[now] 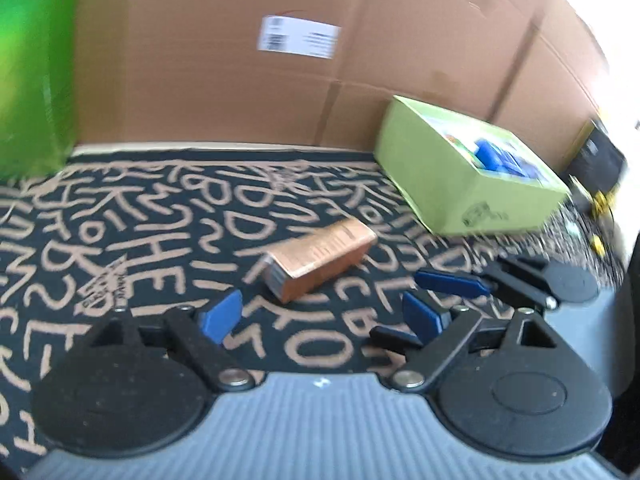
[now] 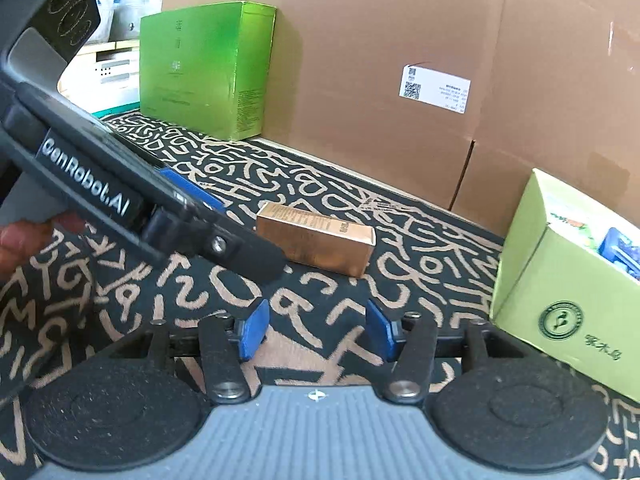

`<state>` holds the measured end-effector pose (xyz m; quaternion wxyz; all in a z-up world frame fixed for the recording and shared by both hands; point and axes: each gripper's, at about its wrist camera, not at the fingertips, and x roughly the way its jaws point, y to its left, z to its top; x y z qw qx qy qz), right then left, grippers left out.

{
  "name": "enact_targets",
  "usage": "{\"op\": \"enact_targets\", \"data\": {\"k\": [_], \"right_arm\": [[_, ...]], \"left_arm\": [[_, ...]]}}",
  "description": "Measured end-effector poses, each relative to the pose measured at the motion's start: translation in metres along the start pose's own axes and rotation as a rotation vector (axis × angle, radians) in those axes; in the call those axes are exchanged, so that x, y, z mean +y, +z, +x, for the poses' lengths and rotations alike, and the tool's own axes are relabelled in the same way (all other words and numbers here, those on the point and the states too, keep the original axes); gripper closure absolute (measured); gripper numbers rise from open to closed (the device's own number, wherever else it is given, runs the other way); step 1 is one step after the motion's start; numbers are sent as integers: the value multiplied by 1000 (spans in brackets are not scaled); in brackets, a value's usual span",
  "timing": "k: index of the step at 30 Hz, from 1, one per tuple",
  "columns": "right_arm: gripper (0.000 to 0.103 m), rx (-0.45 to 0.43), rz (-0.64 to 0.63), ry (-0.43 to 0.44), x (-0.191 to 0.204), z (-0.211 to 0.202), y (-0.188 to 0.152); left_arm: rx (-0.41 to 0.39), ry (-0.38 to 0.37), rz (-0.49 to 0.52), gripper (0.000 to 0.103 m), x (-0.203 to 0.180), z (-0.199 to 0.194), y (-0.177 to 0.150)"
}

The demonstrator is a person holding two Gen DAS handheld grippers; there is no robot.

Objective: Organize objects
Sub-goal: 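Move the left tool to the copper box and grasp it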

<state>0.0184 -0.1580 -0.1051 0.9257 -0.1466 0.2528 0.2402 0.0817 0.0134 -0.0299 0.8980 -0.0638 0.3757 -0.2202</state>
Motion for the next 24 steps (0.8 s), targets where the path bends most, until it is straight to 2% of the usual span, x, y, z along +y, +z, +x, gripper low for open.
{"op": "enact_targets", "data": {"k": [2, 5, 7, 11, 13, 15, 17, 19, 21, 24], "right_arm": [[44, -2, 24, -26, -12, 6, 4], [42, 6, 86, -17, -20, 18, 10], [39, 18, 140, 8, -24, 29, 15], [38, 39, 198, 14, -26, 42, 20], [38, 38, 196, 14, -22, 41, 19], [35, 42, 199, 23, -22, 42, 19], [32, 41, 204, 30, -21, 43, 19], [31, 36, 206, 31, -21, 41, 19], [31, 39, 209, 35, -21, 42, 18], [31, 35, 224, 33, -23, 42, 18]], "left_arm": [[-15, 4, -44, 15, 6, 2, 9], [-20, 22, -31, 16, 12, 19, 23], [25, 8, -15, 17, 16, 34, 30], [105, -68, 26, 18, 14, 52, 33], [117, -73, 57, 23, 7, 55, 31], [136, -97, 82, 47, -1, 57, 28], [175, -159, 81, 54, -6, 58, 24], [165, -151, 96, 54, -12, 55, 23], [154, -136, 108, 45, -16, 55, 24], [152, -121, 101, 41, -19, 60, 26]]}}
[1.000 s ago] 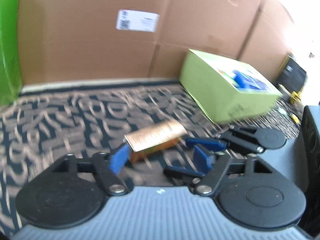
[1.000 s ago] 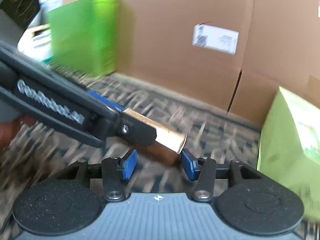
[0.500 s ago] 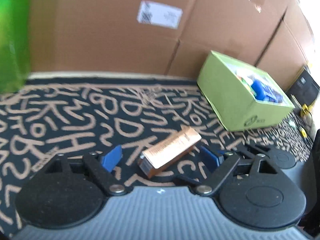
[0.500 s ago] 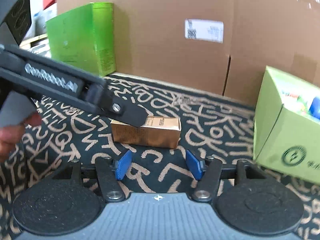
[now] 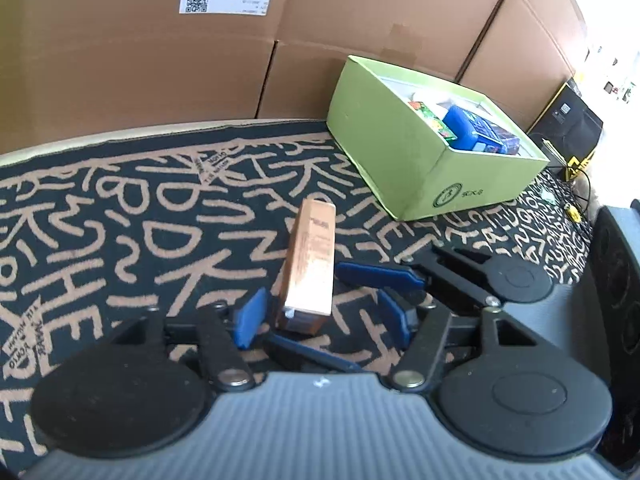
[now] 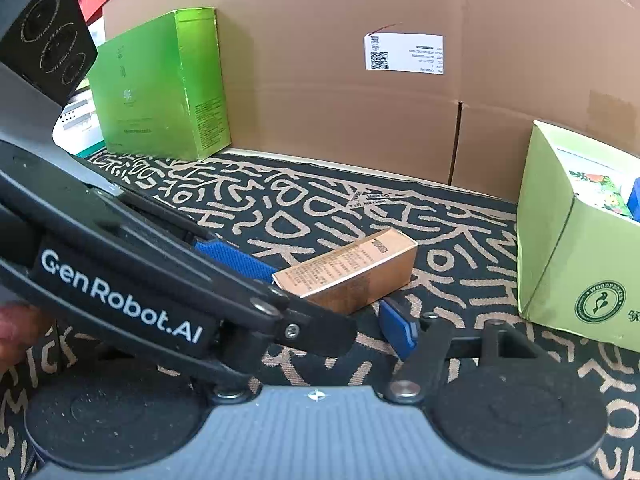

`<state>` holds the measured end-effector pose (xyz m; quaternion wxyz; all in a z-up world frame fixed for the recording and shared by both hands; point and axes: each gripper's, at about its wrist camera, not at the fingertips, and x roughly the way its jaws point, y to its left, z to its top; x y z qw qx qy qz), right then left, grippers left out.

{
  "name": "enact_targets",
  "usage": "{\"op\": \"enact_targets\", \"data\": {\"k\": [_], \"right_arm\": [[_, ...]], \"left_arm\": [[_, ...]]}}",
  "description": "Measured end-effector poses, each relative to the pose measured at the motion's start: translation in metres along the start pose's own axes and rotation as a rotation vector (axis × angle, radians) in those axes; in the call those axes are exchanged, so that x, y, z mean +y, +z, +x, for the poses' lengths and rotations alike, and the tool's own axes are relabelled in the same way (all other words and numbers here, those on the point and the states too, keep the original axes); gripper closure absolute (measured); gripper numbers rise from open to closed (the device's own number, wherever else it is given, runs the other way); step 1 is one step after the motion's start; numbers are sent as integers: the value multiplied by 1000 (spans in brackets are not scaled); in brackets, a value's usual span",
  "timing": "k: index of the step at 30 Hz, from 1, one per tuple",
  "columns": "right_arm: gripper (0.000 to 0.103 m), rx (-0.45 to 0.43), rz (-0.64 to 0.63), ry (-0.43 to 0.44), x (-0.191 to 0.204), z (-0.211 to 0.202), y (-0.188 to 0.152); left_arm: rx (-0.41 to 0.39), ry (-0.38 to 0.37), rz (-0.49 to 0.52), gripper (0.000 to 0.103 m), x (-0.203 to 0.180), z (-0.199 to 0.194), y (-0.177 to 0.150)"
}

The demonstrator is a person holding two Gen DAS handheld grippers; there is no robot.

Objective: Organize objects
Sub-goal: 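Move the left tool to the copper box and grasp it, then grasp the copper box with the right tool while the left releases it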

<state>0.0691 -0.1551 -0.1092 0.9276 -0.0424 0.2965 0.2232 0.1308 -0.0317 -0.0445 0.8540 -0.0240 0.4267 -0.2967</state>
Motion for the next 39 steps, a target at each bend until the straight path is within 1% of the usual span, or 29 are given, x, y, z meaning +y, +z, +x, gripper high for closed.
{"op": "enact_targets", "data": {"k": [2, 3, 4, 6, 8, 12, 15, 18, 24, 27, 28, 29, 30, 31, 32, 33, 35, 36, 39], "right_arm": [[31, -2, 14, -3, -2, 0, 0], [31, -4, 20, -1, -3, 0, 0], [31, -3, 25, 2, -4, 0, 0], [31, -1, 28, 3, -4, 1, 0], [33, 0, 23, 2, -4, 1, 0], [40, -9, 15, -20, -2, -2, -1], [45, -31, -30, -55, 6, -7, -3], [54, -64, -59, -95, 11, -15, -6], [55, -146, -70, -149, 8, -40, -5], [55, -186, -58, -172, 2, -53, -1], [55, -195, -52, -174, -1, -55, 1], [56, -197, -43, -170, -4, -55, 1], [56, -188, -36, -160, -6, -54, 1], [54, -177, -21, -144, -9, -53, 0], [47, -163, 4, -125, -13, -51, -1], [43, -141, 28, -109, -16, -48, -3], [43, -108, 48, -94, -19, -42, -6], [43, -96, 47, -94, -18, -38, -6], [45, -70, 37, -98, -14, -25, -2]], "left_arm": [[6, -2, -17, 42, 1, 6, 3], [11, -9, -25, 47, 1, 9, 4], [19, -22, -30, 50, 2, 11, 4], [28, -44, -30, 67, 0, 15, 3], [27, -49, -46, 68, -1, 14, 1], [-1, -28, -30, 67, -6, 6, -2], [-35, -25, -44, 67, -10, -4, -3], [-66, -29, -43, 68, -15, -14, -3], [-137, -27, 42, 68, -45, -30, 7], [-155, -4, 86, 68, -59, -32, 12], [-152, 1, 83, 67, -60, -31, 13], [-158, 1, 69, 57, -57, -32, 12], [-170, 10, 44, 40, -50, -34, 10], [-188, 36, 6, 34, -42, -37, 8], [-203, 54, -33, 33, -32, -39, 6], [-202, 58, -73, 33, -22, -39, 6], [-185, 57, -154, 33, -6, -35, 6], [-174, 57, -176, 34, -1, -32, 6], [-150, 60, -183, 34, 0, -18, 7]]}}
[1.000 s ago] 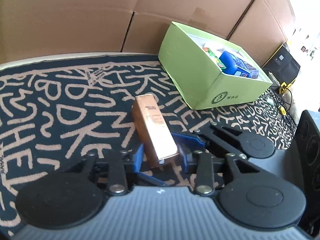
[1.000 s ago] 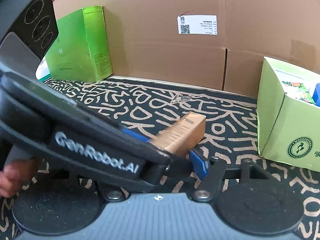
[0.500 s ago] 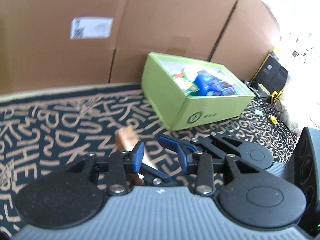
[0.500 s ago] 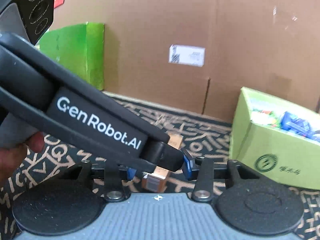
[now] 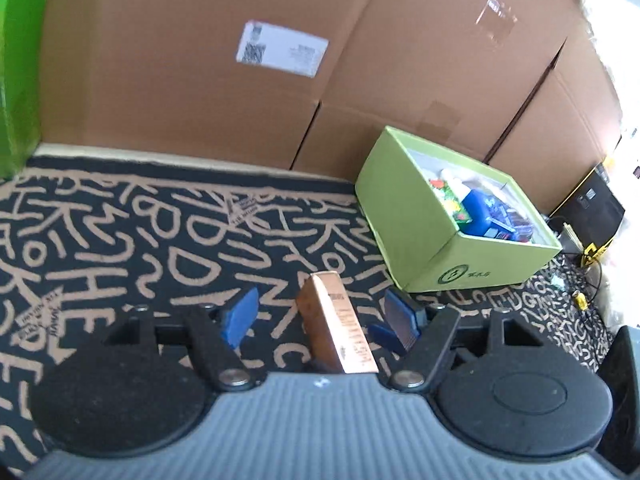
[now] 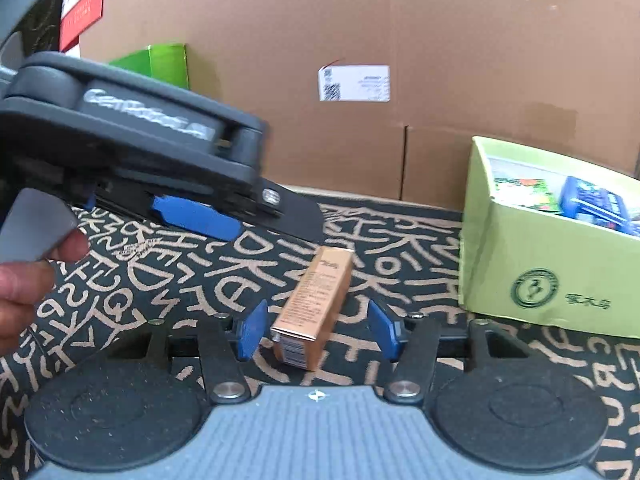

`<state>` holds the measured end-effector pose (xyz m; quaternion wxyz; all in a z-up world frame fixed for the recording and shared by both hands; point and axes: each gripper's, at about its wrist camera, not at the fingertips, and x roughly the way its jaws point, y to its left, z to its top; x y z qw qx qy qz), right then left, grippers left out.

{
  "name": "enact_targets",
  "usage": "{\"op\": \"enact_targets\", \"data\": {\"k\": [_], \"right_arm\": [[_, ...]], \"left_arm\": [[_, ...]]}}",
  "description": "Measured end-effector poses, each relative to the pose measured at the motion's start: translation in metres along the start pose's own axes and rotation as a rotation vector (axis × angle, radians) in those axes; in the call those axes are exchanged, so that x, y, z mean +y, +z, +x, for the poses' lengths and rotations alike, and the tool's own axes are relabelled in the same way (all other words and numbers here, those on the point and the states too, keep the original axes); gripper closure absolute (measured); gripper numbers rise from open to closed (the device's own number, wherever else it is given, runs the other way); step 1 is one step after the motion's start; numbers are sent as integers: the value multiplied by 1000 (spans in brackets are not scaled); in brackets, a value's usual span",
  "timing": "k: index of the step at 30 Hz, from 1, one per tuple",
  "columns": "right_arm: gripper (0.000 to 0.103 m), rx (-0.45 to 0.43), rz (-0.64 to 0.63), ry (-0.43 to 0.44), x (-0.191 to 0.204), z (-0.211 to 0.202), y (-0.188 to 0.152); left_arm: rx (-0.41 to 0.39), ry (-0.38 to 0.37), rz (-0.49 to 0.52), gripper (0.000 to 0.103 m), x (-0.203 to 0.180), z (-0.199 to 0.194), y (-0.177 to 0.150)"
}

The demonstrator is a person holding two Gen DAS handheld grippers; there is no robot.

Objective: Organize objects
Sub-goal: 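Grasp the copper box with the right tool while the left releases it, then lower the copper box into the green shoebox and open the right tool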

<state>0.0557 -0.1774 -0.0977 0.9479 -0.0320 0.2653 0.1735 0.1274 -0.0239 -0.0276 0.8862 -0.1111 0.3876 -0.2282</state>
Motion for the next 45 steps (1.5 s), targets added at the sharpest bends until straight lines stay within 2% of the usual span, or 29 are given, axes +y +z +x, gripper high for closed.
{"op": "enact_targets", "data": {"k": [3, 4, 6, 7, 12, 15, 22, 27, 37, 41, 45], "right_arm": [[58, 33, -15, -24, 9, 12, 1], [66, 47, -20, -33, 12, 17, 0], [72, 60, -24, -47, 13, 17, -5], [75, 56, -19, -46, 12, 16, -5], [75, 45, 20, -51, 3, 12, -7], [75, 10, -5, -72, 4, 3, -8], [75, -170, -3, -159, -7, -40, 5], [75, -268, 21, -227, -36, -66, 17], [76, -338, 104, -414, -114, -94, 18], [76, -337, 151, -464, -148, -95, 18], [76, -331, 177, -486, -178, -89, 18]], "left_arm": [[25, -11, 18, 39, -5, 16, -1], [35, 1, 28, 46, -8, 22, -2], [63, 41, 35, 62, -10, 33, -3], [71, 46, 34, 62, -9, 38, -5], [53, 33, 33, 62, -13, 31, -8], [19, 20, 52, 63, -25, 20, -4], [-122, -36, 188, 62, -85, -7, 18], [-156, -96, 261, 62, -132, -2, 36], [-119, -243, 369, 62, -222, 53, 61], [-90, -289, 365, 62, -242, 84, 70], [-74, -297, 360, 61, -253, 113, 77]]}}
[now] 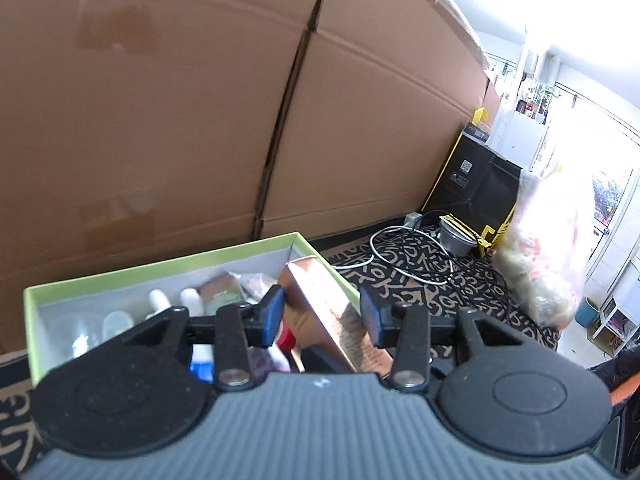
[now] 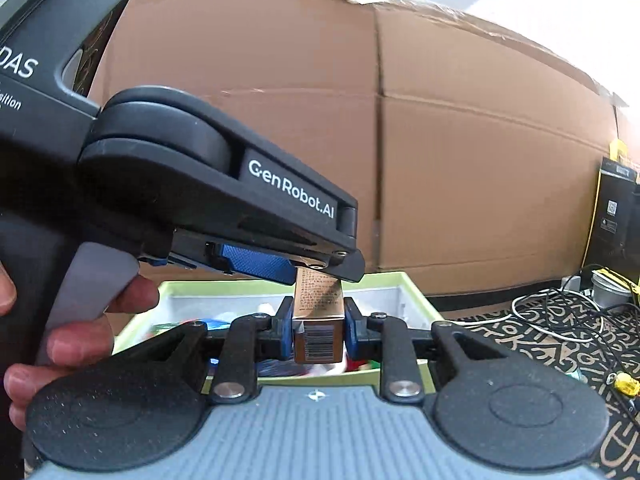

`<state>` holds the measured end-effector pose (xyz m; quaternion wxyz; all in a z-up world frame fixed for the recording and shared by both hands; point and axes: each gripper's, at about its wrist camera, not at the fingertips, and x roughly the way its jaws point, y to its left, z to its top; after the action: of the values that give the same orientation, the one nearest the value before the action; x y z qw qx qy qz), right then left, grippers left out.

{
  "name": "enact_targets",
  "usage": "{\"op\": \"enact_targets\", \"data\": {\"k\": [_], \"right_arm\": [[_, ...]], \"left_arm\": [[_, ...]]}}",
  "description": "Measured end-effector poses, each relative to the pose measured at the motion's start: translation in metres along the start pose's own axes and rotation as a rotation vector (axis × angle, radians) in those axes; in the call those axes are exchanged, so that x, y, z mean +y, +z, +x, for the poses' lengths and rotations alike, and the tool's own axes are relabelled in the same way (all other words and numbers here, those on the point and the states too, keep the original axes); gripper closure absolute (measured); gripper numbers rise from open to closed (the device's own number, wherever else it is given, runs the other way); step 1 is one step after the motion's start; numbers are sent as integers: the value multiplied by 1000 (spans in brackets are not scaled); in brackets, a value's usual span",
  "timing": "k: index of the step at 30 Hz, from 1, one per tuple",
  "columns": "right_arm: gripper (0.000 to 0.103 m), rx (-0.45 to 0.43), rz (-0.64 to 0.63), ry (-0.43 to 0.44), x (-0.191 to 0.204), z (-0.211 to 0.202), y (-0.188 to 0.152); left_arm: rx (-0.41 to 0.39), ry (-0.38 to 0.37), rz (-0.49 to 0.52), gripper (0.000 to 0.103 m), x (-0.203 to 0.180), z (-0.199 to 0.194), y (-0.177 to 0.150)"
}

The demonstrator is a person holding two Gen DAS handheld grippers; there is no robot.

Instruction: Organize objects

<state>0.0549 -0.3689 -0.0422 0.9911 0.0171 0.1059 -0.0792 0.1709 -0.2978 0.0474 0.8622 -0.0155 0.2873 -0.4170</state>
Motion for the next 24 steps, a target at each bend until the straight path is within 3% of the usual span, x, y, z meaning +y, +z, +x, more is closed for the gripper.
{"op": "enact_targets", "data": {"k": [1, 3, 4, 6, 8, 15, 22, 24], "right_arm": [[76, 3, 0, -2, -7, 5, -1], [76, 3, 24, 2, -10, 26, -4], [74, 3, 38, 8, -13, 34, -7], [62, 46, 61, 1, -26, 41, -16], [42, 41, 83, -14, -30, 39, -22], [25, 6, 48, -28, -27, 24, -21], [2, 42, 8, -4, -25, -2, -9], [2, 62, -22, 0, -16, -22, -9]], "left_arm": [[4, -3, -5, 56, 3, 7, 0], [12, 10, -30, 8, 12, 15, -2], [-7, 42, -58, 1, 16, 16, -5], [-58, 71, -88, 0, 22, 8, -15], [-50, 81, -72, 0, 25, 4, -18], [-101, 133, -29, 0, 22, -36, -28], [-165, 274, -22, 0, 12, -106, -52], [-158, 315, -26, 0, 11, -123, -64]]}}
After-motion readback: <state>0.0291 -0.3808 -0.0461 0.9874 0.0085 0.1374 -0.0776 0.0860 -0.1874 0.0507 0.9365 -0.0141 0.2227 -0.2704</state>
